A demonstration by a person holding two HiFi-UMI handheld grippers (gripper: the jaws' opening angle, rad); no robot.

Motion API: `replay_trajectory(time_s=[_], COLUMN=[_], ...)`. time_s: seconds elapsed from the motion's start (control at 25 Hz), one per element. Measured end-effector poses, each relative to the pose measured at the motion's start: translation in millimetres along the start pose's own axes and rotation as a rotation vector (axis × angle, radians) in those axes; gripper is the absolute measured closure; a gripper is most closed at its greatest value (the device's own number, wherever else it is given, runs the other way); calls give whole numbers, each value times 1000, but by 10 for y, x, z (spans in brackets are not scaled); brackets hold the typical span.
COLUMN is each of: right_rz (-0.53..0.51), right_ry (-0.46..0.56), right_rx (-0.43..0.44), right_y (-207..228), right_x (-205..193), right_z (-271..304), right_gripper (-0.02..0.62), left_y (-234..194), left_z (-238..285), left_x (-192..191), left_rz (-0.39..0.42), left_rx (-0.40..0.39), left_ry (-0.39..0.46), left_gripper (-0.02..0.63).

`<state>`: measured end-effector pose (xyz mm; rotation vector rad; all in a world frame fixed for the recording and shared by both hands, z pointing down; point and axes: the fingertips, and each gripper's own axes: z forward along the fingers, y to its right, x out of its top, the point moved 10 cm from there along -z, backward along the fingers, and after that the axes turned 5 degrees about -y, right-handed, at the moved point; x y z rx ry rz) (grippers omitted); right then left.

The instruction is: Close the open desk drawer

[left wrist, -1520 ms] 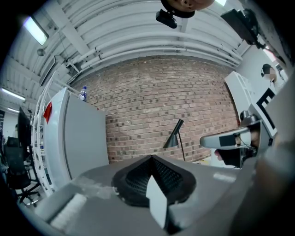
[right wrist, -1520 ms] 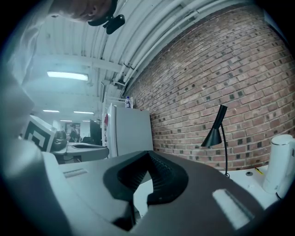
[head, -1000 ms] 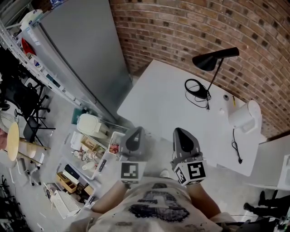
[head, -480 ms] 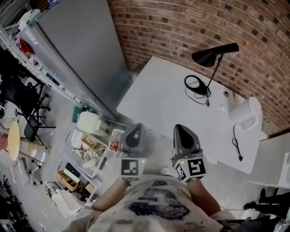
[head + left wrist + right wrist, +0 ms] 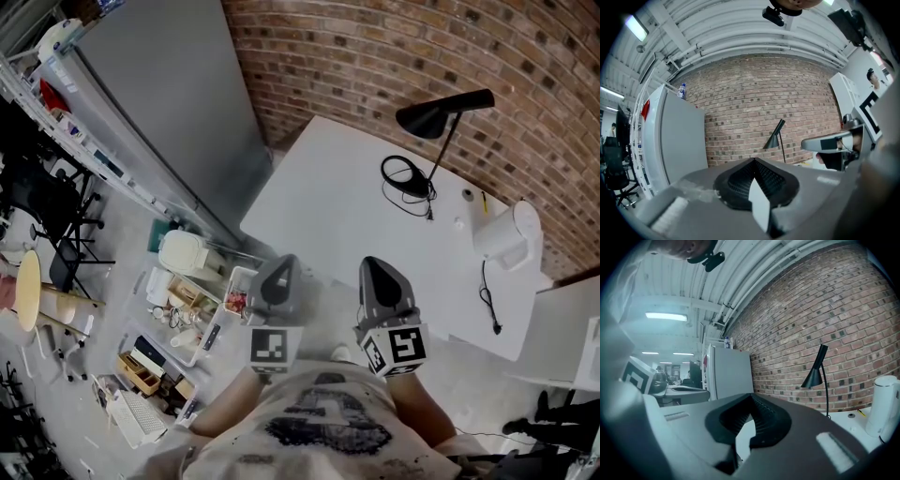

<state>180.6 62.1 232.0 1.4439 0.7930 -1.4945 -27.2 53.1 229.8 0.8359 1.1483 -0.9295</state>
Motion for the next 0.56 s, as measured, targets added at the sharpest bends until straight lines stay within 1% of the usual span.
replay_trajectory(time_s=[0.56], right_rz=[5], right_ry=[-6], right_rx=[10], right_y=[44], right_x=[-32], right_z=[-34], right_gripper=[592], left_y=[73], left_z=[14], left_x=[-17], left_rz=[7], left_rx=[-8], left_ry=[-2], left_gripper=[586])
